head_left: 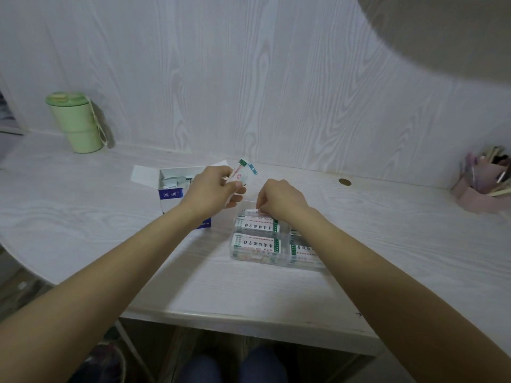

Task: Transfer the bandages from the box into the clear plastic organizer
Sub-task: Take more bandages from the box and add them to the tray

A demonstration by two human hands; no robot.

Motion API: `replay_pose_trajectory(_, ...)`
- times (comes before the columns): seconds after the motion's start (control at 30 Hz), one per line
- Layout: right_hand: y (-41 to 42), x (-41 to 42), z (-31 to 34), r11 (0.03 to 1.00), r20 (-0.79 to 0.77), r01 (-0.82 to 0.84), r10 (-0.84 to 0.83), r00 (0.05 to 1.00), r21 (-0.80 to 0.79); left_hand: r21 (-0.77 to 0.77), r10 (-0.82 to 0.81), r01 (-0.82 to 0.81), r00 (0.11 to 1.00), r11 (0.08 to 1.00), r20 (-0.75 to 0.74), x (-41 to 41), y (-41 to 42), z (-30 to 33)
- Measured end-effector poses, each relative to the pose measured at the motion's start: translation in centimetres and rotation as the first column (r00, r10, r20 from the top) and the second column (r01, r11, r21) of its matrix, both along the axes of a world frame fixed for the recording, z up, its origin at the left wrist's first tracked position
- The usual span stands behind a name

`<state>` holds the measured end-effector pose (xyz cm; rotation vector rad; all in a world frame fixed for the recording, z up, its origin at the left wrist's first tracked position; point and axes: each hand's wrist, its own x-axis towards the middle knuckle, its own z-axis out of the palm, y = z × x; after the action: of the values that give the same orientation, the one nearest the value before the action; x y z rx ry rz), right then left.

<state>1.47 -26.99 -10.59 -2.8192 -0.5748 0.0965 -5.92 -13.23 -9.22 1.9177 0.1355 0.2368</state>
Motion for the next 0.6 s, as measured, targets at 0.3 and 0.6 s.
replay_pose_trajectory(0.3, -0.1, 0.2, 0.3, 0.997, -0.037, -0.04, 0.043, 0.998, 0.066, 0.008, -0.006, 0.006, 1.0, 1.0, 0.003, -0.3, 0.0, 0.2)
replay_pose_trajectory(0.6, -1.6, -0.1, 1.6, 0.985, -0.163, -0.044, 0.072, 0.984, 0.17, -0.005, -0.013, 0.013, 1.0, 1.0, 0.008, -0.4, -0.1, 0.3)
